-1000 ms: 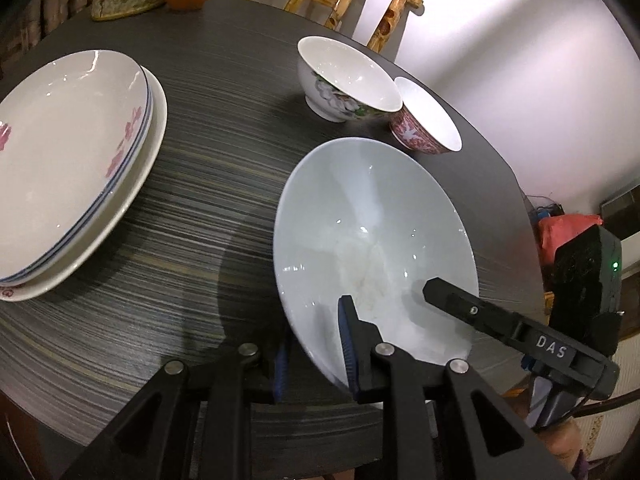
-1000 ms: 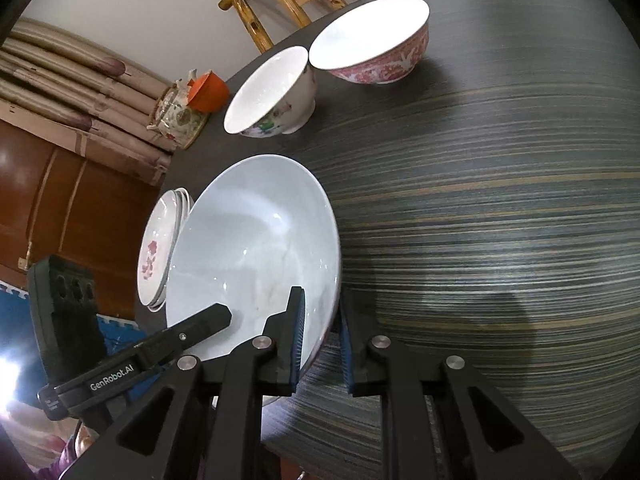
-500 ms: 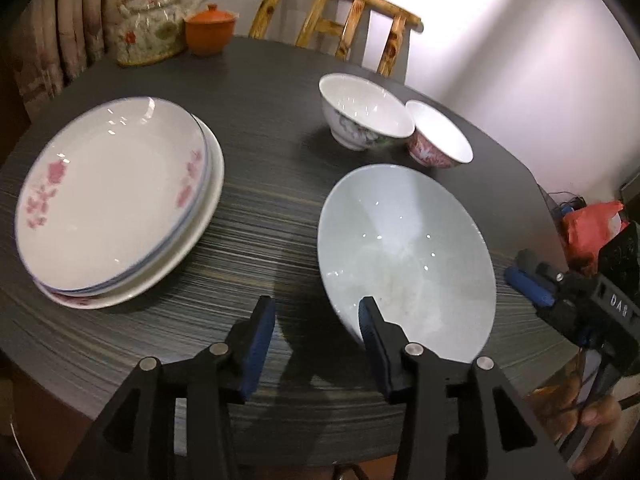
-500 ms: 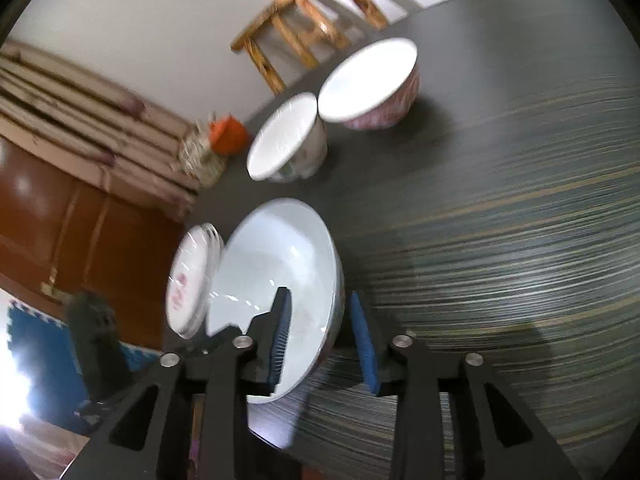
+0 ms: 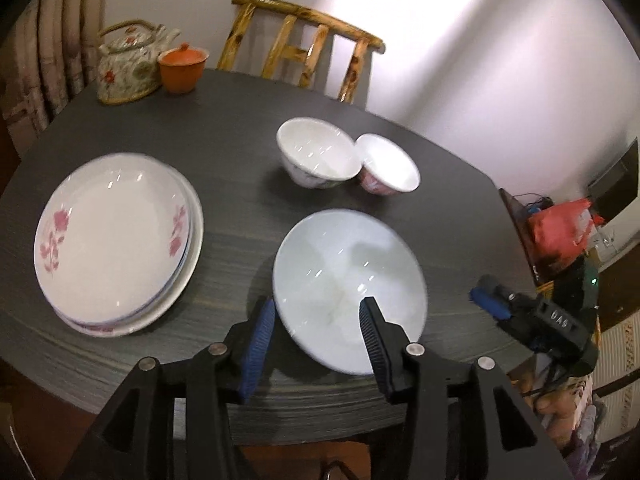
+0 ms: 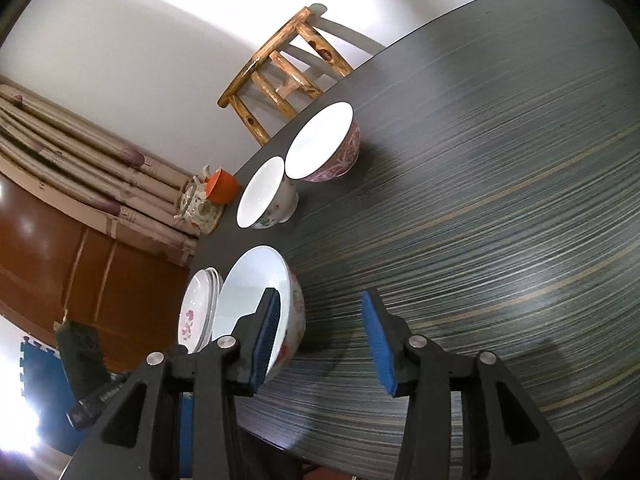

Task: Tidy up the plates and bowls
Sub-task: 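Grasp the rim of a pink-patterned white bowl with the right tool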

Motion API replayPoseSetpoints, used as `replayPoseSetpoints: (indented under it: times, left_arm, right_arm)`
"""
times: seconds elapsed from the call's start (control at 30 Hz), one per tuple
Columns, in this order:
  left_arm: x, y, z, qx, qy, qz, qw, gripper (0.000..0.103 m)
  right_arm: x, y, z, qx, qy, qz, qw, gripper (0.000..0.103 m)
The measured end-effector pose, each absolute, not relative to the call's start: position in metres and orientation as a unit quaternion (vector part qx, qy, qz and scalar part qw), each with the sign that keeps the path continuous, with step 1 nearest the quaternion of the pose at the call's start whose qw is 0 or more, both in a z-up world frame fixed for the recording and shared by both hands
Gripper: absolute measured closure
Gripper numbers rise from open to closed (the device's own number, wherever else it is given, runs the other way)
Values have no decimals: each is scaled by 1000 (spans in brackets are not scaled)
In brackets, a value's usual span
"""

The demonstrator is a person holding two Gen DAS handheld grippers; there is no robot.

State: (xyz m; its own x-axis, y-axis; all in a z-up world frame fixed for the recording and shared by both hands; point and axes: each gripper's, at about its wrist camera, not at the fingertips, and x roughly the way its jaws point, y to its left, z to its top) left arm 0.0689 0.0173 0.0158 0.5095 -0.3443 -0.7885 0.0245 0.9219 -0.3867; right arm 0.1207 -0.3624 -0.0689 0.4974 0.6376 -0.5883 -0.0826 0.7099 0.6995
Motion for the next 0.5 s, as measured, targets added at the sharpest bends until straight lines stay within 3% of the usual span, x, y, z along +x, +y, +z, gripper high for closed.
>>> replayPoseSetpoints:
  times: [0.5]
  left_arm:
    - [163, 24, 35, -236, 511, -150, 813, 57]
  right_arm:
    - [151, -345, -28, 298, 441, 276, 800, 62]
